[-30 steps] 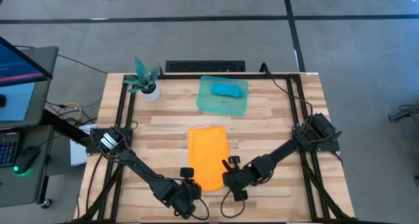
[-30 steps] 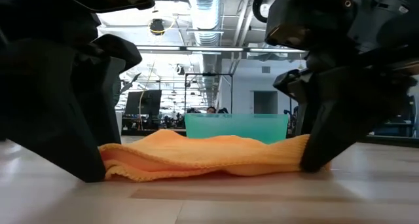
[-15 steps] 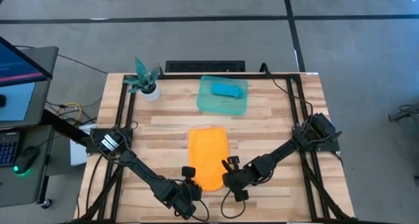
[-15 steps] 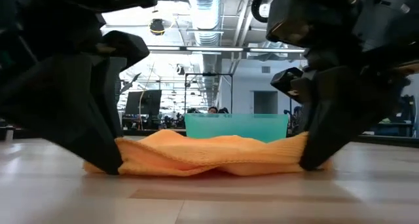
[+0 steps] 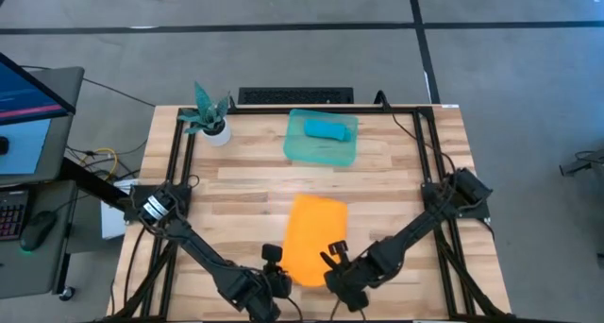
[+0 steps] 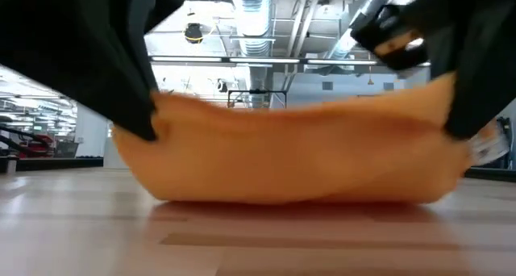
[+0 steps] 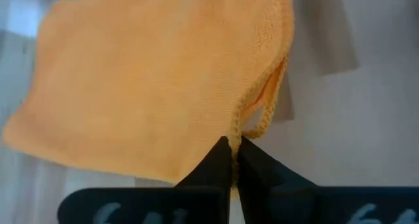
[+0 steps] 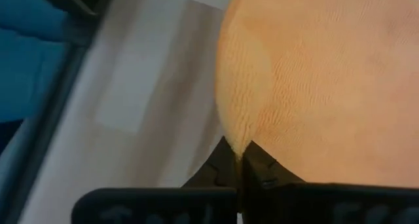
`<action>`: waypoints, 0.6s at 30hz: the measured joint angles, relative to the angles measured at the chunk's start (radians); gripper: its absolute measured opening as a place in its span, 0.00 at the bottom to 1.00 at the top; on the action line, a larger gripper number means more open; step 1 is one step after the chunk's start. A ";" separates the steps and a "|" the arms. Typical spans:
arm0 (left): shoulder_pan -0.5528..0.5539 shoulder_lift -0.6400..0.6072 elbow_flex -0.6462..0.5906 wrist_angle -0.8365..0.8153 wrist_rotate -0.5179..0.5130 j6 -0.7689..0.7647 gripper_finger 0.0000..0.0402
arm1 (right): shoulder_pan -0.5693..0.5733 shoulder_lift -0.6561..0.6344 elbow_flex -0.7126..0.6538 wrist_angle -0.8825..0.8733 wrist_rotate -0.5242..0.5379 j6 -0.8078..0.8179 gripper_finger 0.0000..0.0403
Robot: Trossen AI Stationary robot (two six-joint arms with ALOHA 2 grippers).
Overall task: Roll microfiber towels into tight, uniform cylinder then place into a basket
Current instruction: Fold the yellow microfiber towel
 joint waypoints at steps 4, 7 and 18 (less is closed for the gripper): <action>-0.025 -0.001 0.062 -0.056 -0.033 -0.001 0.00 | 0.038 0.000 0.047 -0.019 0.008 0.001 0.05; -0.050 -0.001 0.110 -0.124 -0.098 -0.005 0.00 | 0.064 -0.002 0.088 -0.063 0.008 0.011 0.04; -0.089 -0.003 0.200 -0.217 -0.340 0.025 0.00 | 0.122 -0.003 0.160 -0.186 0.069 0.071 0.06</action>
